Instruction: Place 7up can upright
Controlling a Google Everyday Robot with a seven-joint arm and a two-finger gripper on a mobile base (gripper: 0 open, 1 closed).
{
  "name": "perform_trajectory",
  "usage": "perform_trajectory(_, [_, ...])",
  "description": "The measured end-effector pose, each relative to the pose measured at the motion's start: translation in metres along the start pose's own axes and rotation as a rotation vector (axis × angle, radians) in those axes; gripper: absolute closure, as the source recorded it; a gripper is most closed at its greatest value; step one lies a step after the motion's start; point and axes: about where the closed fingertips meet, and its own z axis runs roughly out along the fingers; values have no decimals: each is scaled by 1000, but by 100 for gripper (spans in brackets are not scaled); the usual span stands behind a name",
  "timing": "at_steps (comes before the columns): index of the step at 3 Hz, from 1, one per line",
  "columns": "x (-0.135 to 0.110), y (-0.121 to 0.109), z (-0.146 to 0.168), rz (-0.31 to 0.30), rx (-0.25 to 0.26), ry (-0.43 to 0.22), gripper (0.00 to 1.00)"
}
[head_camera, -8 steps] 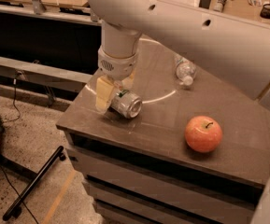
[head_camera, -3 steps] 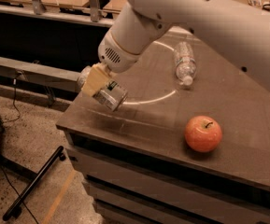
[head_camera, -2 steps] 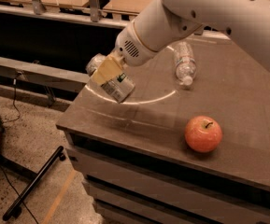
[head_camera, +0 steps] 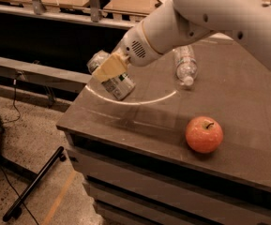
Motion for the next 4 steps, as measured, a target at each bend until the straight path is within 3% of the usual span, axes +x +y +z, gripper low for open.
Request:
perform_trajectory(1, [-6,-22,-10,27,-63,-241,100])
perform_trajectory(2, [-14,-40,-23,-32,-99,-491,100])
perform_trajectory(4, [-18,-34,-19,-68,-94,-469,100])
